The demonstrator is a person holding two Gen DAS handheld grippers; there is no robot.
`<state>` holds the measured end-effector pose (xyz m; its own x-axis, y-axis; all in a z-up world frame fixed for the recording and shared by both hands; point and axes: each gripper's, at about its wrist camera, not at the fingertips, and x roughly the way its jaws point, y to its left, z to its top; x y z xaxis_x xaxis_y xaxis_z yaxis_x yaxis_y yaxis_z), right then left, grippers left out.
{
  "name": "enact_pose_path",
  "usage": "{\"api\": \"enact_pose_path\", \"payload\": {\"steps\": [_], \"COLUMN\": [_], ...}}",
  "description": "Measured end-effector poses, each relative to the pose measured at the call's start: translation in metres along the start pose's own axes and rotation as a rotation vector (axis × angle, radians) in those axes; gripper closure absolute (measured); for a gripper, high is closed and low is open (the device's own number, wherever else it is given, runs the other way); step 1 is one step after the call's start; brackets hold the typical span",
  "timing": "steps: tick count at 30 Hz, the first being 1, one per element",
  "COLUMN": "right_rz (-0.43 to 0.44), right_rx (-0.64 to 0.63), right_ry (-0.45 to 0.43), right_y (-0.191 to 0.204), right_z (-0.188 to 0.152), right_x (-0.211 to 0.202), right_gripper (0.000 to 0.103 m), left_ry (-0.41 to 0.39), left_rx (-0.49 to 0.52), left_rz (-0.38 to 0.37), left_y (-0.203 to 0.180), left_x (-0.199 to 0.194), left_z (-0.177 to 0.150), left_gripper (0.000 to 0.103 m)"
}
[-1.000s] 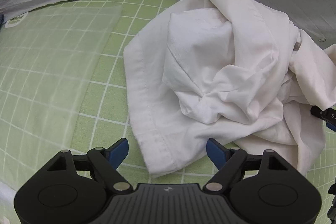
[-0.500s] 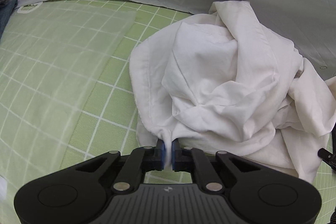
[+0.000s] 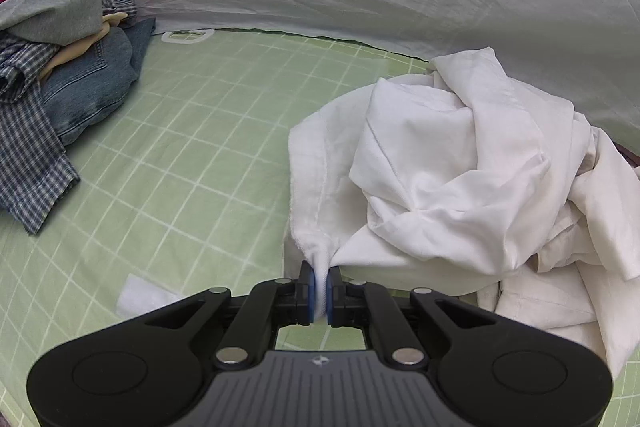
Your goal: Fold clothes
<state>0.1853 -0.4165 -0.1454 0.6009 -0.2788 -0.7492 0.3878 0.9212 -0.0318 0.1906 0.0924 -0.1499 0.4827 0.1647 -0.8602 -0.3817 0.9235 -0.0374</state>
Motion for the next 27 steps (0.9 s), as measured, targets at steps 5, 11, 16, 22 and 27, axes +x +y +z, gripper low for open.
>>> {"api": "enact_pose_path", "payload": {"steps": [5,11,16,22,27], "right_rz": [0.136,0.336,0.490,0.629,0.567], "right_rx": [-0.085,-0.052,0.000,0.050,0.075], "right_ry": [0.002,0.018,0.018,0.104,0.267], "right_y": [0.051,0.104,0.141,0.185,0.196], "right_z": [-0.004,0.009,0.026,0.020,0.008], "right_x": [-0.008,-0.018,-0.030,-0.026,0.008], "right_gripper": [0.101,0.080,0.057,0.029,0.072], "left_ry": [-0.006,0.012,0.012,0.025,0.026], "left_rx": [-0.102,-0.148,-0.109,-0.133,-0.157], "left_rz": [0.059,0.062,0.073,0.060,0.061], "left_y": [0.043,0.060,0.054,0.057,0.058], "left_x": [-0.006,-0.009,-0.008,-0.005,-0.004], "left_z": [-0.005,-0.019,-0.025,-0.023,-0.022], "left_gripper": [0.096,0.096,0.096,0.096,0.096]}}
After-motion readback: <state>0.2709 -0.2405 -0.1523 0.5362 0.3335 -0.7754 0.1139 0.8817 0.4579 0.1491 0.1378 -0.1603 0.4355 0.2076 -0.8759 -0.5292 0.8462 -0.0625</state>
